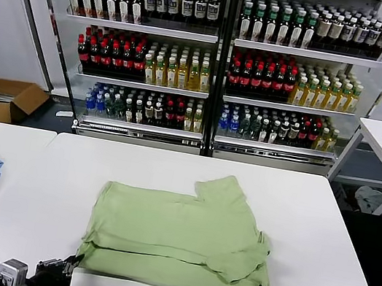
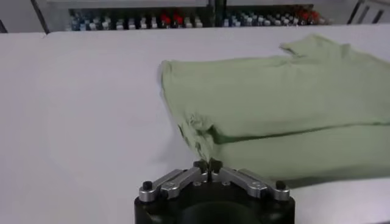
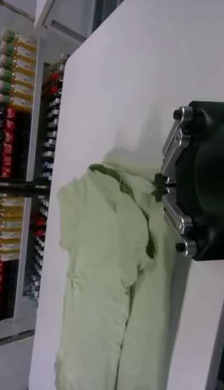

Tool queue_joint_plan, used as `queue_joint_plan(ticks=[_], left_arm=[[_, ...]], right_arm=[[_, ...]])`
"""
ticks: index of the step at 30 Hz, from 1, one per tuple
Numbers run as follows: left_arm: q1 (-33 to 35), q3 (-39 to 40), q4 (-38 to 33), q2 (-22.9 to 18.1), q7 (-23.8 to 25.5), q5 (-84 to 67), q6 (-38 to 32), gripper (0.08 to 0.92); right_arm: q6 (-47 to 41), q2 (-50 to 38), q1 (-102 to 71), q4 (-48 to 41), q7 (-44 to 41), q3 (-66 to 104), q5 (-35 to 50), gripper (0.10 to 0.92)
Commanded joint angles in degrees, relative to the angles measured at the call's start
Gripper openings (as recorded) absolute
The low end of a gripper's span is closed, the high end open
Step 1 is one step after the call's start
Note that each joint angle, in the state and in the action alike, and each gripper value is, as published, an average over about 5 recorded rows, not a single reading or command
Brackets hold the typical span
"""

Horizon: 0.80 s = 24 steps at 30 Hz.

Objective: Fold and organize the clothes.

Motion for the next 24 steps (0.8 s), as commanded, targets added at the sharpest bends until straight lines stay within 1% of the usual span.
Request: queue_joint_plan(ticks=[1, 7, 10, 12, 17, 20, 22, 24], left_arm=[[1.3, -2.1, -2.3, -0.2, 0.4, 2.7, 0.1, 0.191], [-2.8, -5.8, -4.5, 0.6, -0.3, -3.4, 0.1, 0.364], [-7.1, -5.6, -4.5, 1.4, -1.0, -4.9, 0.0, 0.45], [-10.7, -4.1, -3.2, 1.9, -1.2, -5.3, 0.0, 0.502], [-19.1, 0.3, 3.4, 3.0, 0.2, -6.3, -0.1, 0.65], [-25.7, 2.8, 9.2, 3.2, 2.2, -6.7, -0.2, 0.736], [-30.4, 4.7, 13.5, 3.2, 2.9, -7.3, -0.1, 0.784], [-34.6, 7.0, 17.0, 3.4, 3.2, -7.6, 0.0, 0.808]], right_arm=[[0.0, -0.4, -1.3, 1.4, 0.6, 0.3, -2.0, 0.189], [-2.0, -1.6, 0.7, 5.4, 1.3, 2.9, 0.1, 0.362], [-4.6, -2.5, 6.9, 6.1, 2.0, 3.9, 3.7, 0.448], [-6.3, -3.4, 12.6, 4.9, 2.5, 3.5, 5.5, 0.509], [-9.6, -4.8, 26.8, -1.4, 3.7, -0.3, 9.0, 0.656], [-10.6, -5.1, 37.1, -7.8, 4.4, -5.0, 10.3, 0.741], [-10.6, -4.9, 42.6, -12.2, 4.6, -8.6, 10.7, 0.783], [-10.6, -4.3, 48.2, -16.2, 5.0, -12.2, 11.1, 0.812]])
